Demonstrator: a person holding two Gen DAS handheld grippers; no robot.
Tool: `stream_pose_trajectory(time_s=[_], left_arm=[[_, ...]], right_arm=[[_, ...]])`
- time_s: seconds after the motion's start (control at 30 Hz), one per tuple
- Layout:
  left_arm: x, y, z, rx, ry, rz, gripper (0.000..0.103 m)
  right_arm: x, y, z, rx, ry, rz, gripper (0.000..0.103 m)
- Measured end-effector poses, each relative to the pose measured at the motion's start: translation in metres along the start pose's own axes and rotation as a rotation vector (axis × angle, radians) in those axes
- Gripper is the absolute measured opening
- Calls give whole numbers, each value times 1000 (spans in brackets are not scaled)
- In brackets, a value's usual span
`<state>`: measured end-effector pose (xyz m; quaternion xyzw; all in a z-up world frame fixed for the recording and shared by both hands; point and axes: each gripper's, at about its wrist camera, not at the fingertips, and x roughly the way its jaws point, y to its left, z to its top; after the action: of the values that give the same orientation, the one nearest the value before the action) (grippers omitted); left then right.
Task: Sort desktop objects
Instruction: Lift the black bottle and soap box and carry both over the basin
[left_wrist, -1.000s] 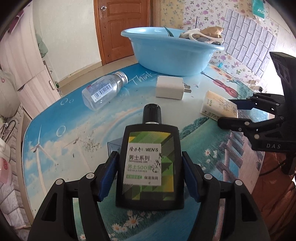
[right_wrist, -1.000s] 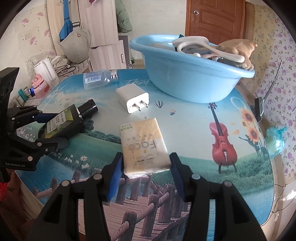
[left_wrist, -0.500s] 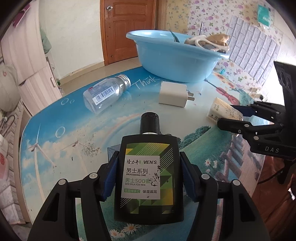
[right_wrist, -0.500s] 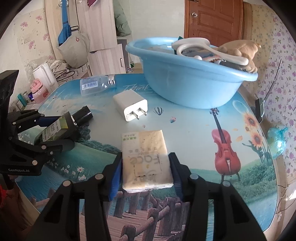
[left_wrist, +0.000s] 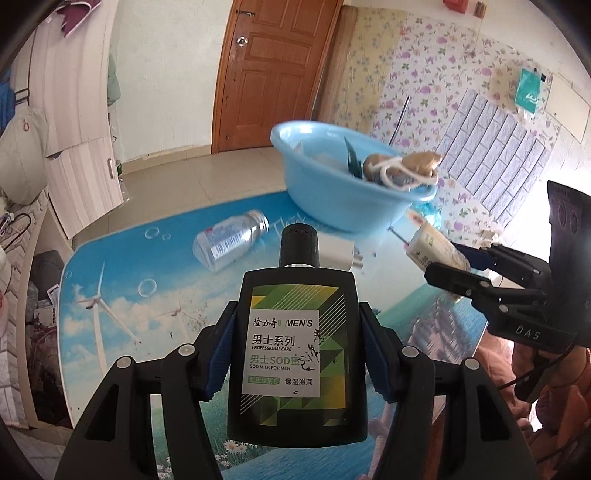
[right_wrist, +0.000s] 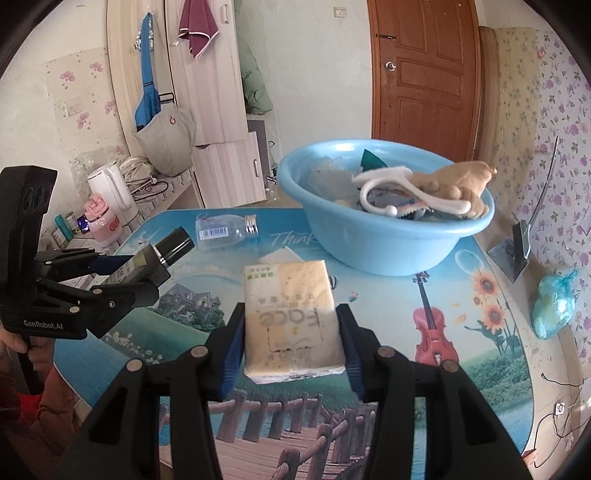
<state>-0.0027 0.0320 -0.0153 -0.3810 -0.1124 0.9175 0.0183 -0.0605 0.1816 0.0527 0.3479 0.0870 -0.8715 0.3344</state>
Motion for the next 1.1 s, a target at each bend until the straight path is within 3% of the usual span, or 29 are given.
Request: stream_pose_trajectory(time_s=[0.73, 1.1], left_arm=[[-21, -10, 10, 10, -59, -7, 61], [-20, -28, 36, 57, -96, -39, 61]], right_arm=[[-20, -4, 11, 12, -76, 32, 46], [-33, -13, 24, 27, -138, 27, 46]])
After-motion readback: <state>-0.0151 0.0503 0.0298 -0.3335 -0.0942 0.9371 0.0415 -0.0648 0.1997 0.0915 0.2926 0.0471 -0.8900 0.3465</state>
